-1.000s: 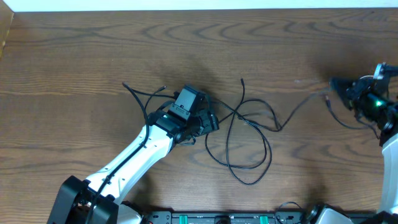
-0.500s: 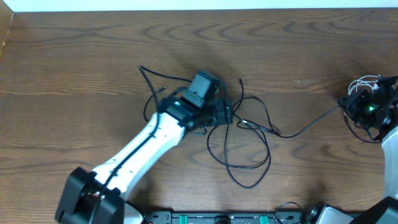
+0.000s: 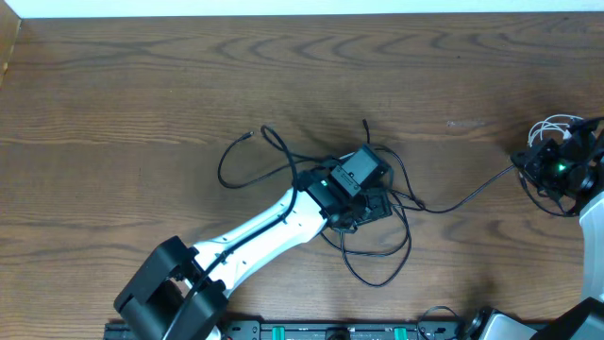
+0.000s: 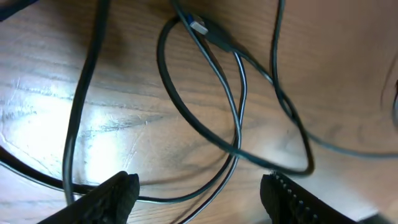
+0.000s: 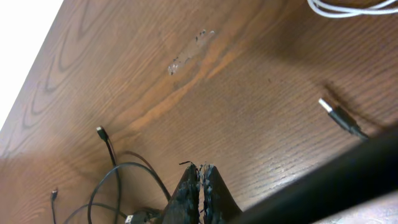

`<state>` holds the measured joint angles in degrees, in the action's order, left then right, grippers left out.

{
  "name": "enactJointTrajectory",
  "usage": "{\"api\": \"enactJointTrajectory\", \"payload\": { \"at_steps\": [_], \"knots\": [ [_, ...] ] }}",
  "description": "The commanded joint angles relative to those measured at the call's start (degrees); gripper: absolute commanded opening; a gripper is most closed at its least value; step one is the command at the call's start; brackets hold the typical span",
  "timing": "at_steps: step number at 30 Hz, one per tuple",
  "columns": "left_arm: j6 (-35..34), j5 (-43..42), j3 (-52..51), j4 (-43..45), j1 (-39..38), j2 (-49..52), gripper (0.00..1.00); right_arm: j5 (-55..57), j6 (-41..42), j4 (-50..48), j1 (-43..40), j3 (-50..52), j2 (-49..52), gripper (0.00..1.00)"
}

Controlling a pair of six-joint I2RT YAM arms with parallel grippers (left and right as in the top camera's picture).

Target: Untangle cables

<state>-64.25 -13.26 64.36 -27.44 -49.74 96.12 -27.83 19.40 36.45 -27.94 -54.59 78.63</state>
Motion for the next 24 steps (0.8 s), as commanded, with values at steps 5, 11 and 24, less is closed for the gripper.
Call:
{"api": "enactJointTrajectory", "payload": {
  "at_steps": [5,11,24],
  "knots": [
    [-12.44,6.49,0.26,5.01,-1.95,0.72,0.68,0.52,-1.29,0.66,-0.09,-0.04,0.20,0.01],
    [-16.76,6.08,0.26,8.33,-2.75,4.76,0.68,0.52,-1.95,0.66,-0.09,-0.04,0.20,0.01],
    [-9.16,4.76,0.28,11.06,0.70,2.84,0.08,2.16,-4.26,0.76,-0.09,-0.04,0.20,0.01]
  ]
}}
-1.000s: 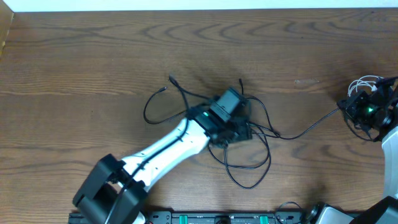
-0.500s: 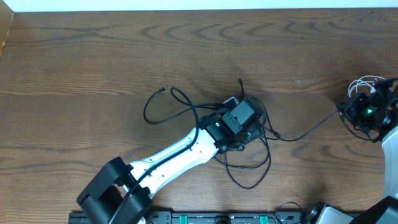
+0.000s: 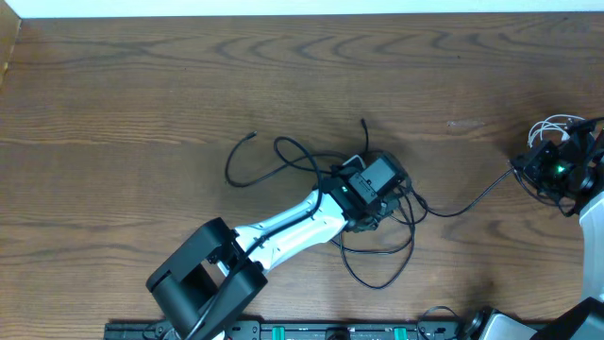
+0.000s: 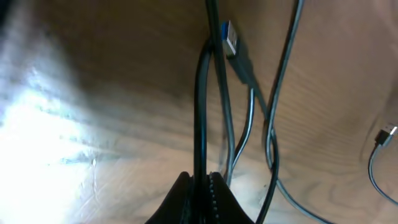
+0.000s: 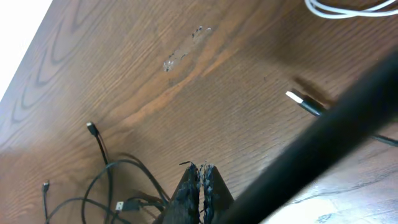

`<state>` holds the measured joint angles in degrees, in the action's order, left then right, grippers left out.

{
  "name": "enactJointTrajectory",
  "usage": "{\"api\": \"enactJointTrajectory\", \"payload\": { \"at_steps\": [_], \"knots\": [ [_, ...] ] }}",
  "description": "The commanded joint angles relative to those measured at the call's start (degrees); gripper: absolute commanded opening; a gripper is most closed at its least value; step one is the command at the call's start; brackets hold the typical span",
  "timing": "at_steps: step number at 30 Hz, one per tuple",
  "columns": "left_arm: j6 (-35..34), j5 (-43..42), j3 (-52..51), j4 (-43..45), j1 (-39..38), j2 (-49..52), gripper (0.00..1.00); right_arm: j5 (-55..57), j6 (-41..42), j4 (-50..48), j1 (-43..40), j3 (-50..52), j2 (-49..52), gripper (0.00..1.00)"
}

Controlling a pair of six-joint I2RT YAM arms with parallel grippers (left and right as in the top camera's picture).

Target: Untangle cables

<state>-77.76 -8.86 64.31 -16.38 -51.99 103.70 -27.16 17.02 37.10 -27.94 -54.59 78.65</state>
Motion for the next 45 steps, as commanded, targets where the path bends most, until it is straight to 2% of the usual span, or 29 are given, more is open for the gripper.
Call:
{"api": "enactJointTrajectory", "payload": {
  "at_steps": [1,5,12,22,27,32,37,38,40,42,44,45],
  "knots": [
    [5.40,0.37,0.33,-0.02,4.00,-6.40,0.08,2.08,-1.88,0.20,-0.09,-0.04,0.17,0.01],
    [8.98,0.39,0.33,-1.01,10.25,-14.71,0.07,3.98,-1.88,0.66,-0.09,-0.02,0.17,0.01],
    [11.37,0.39,0.33,-8.57,25.42,-29.83,0.08,6.27,-1.86,1.09,-0.09,0.00,0.20,0.01],
    [11.78,0.44,0.33,-19.06,54.03,-45.51,0.08,10.12,-1.81,1.20,-0.09,0.02,0.22,0.01],
    [11.91,0.59,0.33,-24.81,67.34,-48.74,0.07,12.35,-1.57,1.31,-0.09,0.02,0.22,0.01],
    [13.99,2.95,0.26,-31.28,78.01,-47.84,0.08,18.75,1.51,1.95,-0.09,0.37,0.22,0.01],
    [15.61,3.54,-1.55,-34.80,81.70,-44.46,0.08,19.21,1.84,0.94,-0.09,1.57,0.22,0.02],
    [17.22,3.26,-1.88,-34.82,81.64,-43.43,0.07,18.51,1.81,0.83,-0.09,1.68,0.22,0.07],
    [20.39,1.29,-2.49,-34.80,81.26,-40.83,0.08,15.91,1.68,0.79,0.26,1.70,0.22,0.40],
    [23.58,-1.03,-2.60,-34.77,80.76,-38.16,0.07,12.98,-0.68,0.11,1.25,1.70,0.22,0.64],
    [26.14,-2.56,-2.60,-34.69,80.37,-35.23,0.07,11.72,-2.56,-0.04,3.26,1.38,0.22,0.98],
    [27.08,-2.75,-2.60,-34.58,80.17,-33.68,0.07,11.63,-2.97,0.15,4.61,0.98,0.22,0.99]
  ]
}}
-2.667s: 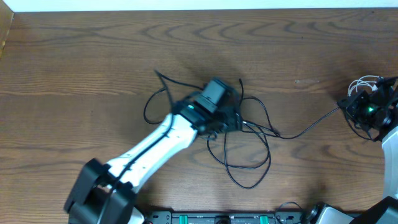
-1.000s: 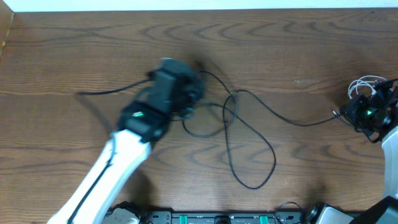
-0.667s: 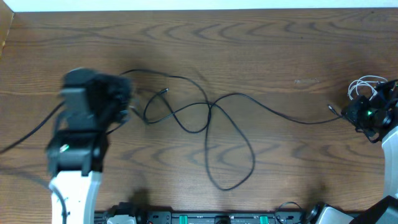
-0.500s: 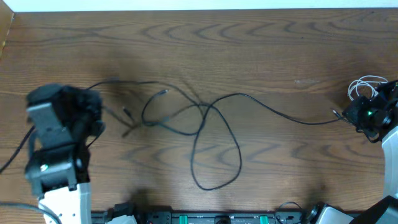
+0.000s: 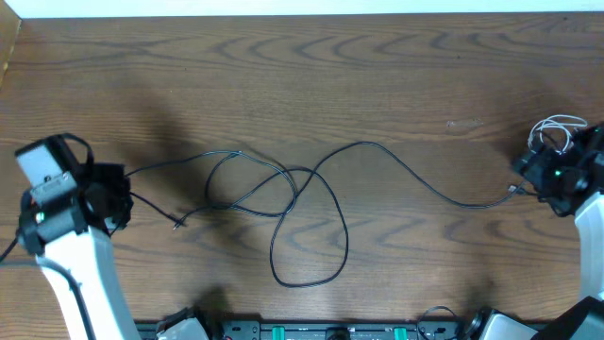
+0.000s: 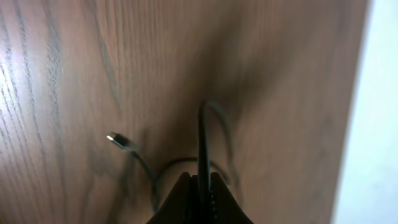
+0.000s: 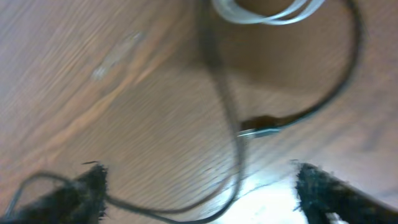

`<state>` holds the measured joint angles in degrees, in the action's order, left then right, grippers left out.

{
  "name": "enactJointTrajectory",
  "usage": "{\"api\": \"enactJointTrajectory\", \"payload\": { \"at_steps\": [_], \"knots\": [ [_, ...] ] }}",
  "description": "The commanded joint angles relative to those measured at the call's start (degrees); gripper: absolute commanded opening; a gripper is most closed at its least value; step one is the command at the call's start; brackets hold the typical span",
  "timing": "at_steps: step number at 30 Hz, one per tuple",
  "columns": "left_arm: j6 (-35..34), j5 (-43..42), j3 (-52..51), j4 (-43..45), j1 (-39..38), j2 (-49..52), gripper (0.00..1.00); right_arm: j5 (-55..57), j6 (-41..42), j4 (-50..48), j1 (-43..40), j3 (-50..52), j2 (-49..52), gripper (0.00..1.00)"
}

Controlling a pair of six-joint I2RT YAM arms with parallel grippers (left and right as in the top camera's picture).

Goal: Untangle cables
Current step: 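Move both grippers inward toward the cable center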

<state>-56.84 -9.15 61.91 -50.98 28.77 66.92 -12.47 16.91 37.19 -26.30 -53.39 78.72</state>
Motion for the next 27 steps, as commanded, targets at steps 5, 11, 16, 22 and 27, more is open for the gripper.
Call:
{"api": "enactJointTrajectory", "payload": {
  "at_steps": [5,11,16,22,27],
  "knots": [
    [13.79,-6.78,-0.20,0.52,-1.01,10.08,0.08,-4.63,-5.22,4.68,13.92,-4.94,0.15,0.99],
    [21.35,-11.02,-0.20,1.55,-1.05,15.13,0.17,-4.63,-4.46,6.25,26.73,-5.75,0.42,0.99],
    [28.28,-13.22,-0.20,1.84,-3.02,17.33,0.77,-4.66,-4.09,4.98,37.44,-5.75,1.95,0.99],
    [37.20,-18.93,0.92,2.36,-8.85,17.49,0.85,-4.66,-4.04,0.37,46.60,-5.73,4.85,0.99],
    [38.42,-18.25,1.44,2.01,-18.08,17.57,0.85,-4.59,-2.56,-2.45,52.81,-5.73,9.42,0.79]
  ]
}}
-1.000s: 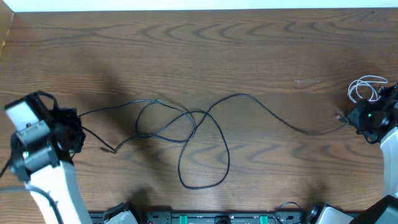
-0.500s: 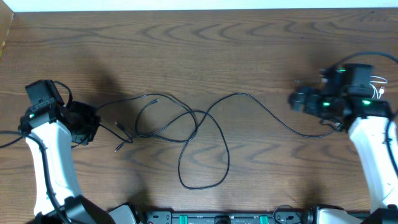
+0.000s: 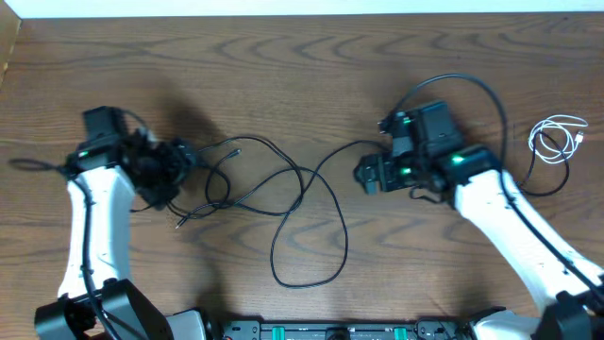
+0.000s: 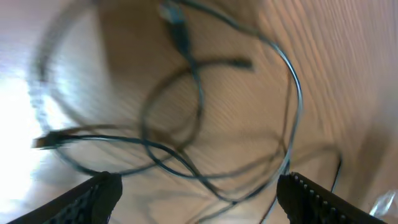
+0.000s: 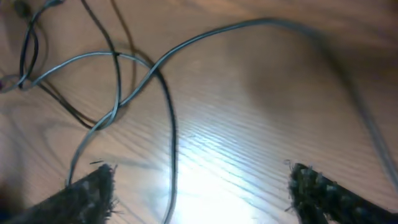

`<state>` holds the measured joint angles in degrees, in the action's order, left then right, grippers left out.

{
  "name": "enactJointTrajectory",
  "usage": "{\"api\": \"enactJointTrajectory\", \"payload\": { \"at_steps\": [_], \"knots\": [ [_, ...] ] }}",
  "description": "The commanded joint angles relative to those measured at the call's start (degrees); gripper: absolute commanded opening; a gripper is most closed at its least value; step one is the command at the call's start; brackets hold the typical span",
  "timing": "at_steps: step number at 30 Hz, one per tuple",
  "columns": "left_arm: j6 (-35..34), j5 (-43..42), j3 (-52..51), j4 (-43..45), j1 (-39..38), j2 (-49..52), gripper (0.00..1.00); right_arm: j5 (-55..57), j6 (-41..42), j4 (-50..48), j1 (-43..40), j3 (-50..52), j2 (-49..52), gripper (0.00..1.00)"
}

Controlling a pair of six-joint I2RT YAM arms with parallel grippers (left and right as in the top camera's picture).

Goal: Untangle cables
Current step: 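Move both grippers inward toward the cable center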

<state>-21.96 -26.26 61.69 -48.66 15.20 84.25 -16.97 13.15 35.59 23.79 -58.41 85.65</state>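
Note:
Thin black cables (image 3: 283,194) lie in loose crossing loops at the table's middle. In the left wrist view the cable loops (image 4: 199,106) and a plug end (image 4: 177,28) lie ahead of the fingers. My left gripper (image 3: 177,157) (image 4: 199,200) is open at the loops' left end, holding nothing. My right gripper (image 3: 368,176) (image 5: 199,193) is open at the right end of the loops. One black strand (image 5: 169,168) runs down between its fingers. Another black cable (image 3: 472,87) arcs over the right arm.
A small white coiled cable (image 3: 557,137) lies near the right edge, apart from the black ones. The table's back edge (image 3: 302,13) runs along the top. The right forearm (image 3: 510,217) crosses the right half of the table.
My left gripper let go of the black cable and moved from the far left up to the loops' left end. My right gripper moved from the right edge to the middle, still open.
At first my left gripper was open over a tight tangle in the middle and my right gripper was shut at the right edge. Then the left was shut on a strand. Later it held that strand far left, the cables stretched wide, right open. Now both are open by the loops.

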Motion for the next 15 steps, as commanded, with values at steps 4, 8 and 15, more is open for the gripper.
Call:
{"api": "enactJointTrajectory", "payload": {
  "at_steps": [4,8,15],
  "knots": [
    [2.71,1.09,1.66,0.22,-12.20,0.74,0.85,0.90,2.95,-3.17,6.29,-0.70,7.48,0.65],
    [-1.81,7.56,1.64,2.05,-18.60,1.53,0.85,1.64,3.13,-5.84,9.22,-0.70,12.59,0.61],
    [-8.46,13.07,1.53,10.91,-25.81,4.59,0.85,5.49,5.75,-11.08,12.35,-0.70,19.82,0.60]
  ]
}}
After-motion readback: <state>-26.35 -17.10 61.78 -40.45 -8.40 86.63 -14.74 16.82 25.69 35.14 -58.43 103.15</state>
